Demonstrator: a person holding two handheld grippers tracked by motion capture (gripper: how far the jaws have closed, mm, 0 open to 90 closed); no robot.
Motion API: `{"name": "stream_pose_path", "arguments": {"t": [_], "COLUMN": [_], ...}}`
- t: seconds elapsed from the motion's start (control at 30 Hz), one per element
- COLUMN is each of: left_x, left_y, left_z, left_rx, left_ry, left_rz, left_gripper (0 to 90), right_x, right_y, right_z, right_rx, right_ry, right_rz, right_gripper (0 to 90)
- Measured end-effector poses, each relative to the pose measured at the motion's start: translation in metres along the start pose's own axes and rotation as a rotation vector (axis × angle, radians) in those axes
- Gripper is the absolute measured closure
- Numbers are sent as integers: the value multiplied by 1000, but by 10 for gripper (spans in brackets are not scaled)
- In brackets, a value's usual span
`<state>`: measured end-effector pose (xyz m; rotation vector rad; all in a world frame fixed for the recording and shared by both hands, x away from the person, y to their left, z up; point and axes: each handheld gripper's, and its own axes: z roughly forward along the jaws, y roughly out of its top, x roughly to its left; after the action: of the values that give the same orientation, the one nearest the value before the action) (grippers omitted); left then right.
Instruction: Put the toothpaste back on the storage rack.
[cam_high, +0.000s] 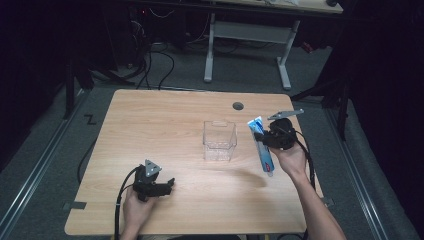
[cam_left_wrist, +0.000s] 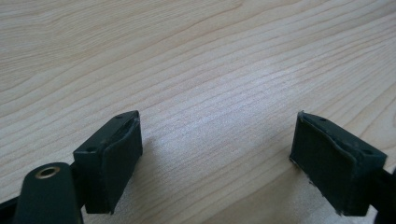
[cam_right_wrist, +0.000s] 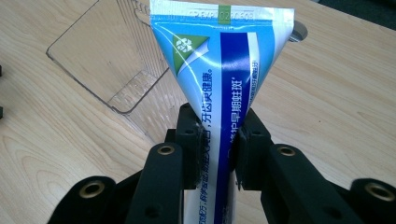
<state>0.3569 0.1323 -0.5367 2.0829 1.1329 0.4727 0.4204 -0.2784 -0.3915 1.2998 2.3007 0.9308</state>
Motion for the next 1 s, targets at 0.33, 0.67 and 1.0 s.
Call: {"name": "stream_pose_path", "arguments": {"t": [0.33, 0.67, 1.0], "left_x": [0, 0, 0], "left_y": [0, 0, -1], "left_z": [0, 0, -1], "left_rx": [-3, -3, 0], "left_ry": [-1, -2, -1], "left_rz": [-1, 0, 1], "left_gripper": [167, 167, 166], "right_x": [1, 6, 6], "right_y": [-3, 10, 14], "right_z": [-10, -19, -26], "right_rx": [-16, -59, -86], "right_ry": [7, 24, 57], "right_rz": [11, 12, 0], "right_gripper": [746, 745, 746]}}
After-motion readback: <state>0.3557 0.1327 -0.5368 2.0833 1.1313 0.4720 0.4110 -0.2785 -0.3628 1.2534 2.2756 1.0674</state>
